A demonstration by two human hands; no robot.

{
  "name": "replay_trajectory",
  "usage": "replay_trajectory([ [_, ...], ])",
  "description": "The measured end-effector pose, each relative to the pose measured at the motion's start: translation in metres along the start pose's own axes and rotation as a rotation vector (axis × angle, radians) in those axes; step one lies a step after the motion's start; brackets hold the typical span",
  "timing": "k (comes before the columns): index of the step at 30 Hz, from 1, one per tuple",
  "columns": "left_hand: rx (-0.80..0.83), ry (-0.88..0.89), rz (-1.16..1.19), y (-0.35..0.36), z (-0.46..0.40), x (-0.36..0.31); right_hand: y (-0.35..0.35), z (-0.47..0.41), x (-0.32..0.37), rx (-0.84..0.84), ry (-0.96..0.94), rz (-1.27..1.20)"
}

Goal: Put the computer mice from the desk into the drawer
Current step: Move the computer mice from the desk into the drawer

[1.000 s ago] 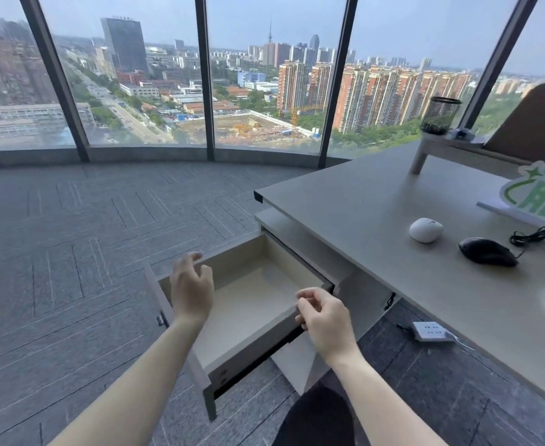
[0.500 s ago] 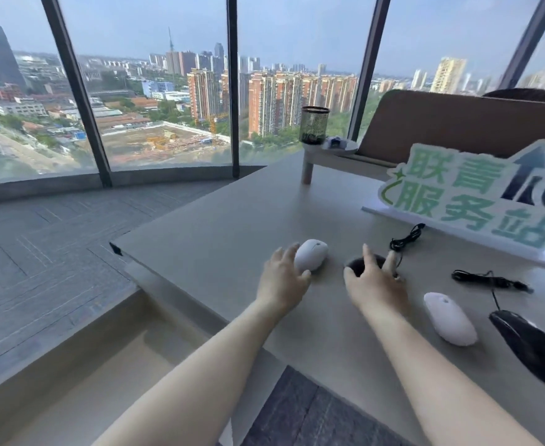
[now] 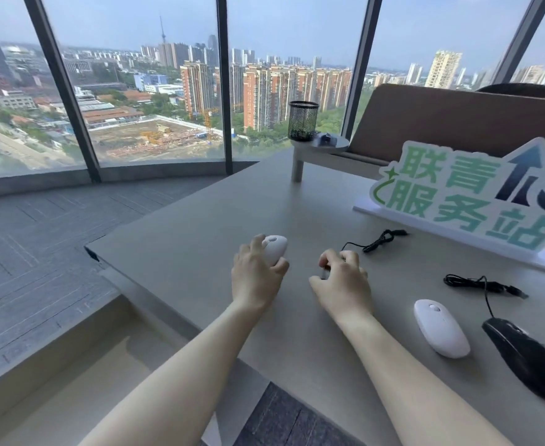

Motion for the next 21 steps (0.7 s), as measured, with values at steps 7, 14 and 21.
replay_trajectory([
  [7, -0.320, -0.041, 0.124, -0.139, 0.060, 0.041, -0.029, 0.071, 0.118, -0.062, -0.403, -0.488],
  [14, -0.486, -0.211, 0.076, -0.233, 0.130, 0.118, -0.012, 0.144, 0.203, 0.102, -0.519, -0.756],
  [21, -0.476, -0.385, 0.008, -0.249, 0.166, 0.195, 0.083, 0.179, 0.226, 0.322, -0.537, -0.658],
])
Point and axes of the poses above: each hand's wrist, its own z-axis away from the middle knuckle, its own y-axis out of the palm, x = y × z, the point moved 4 cm from there along -z, towards the middle knuckle, and after that the axes turned 7 degrees about x, right-handed, at the moved point
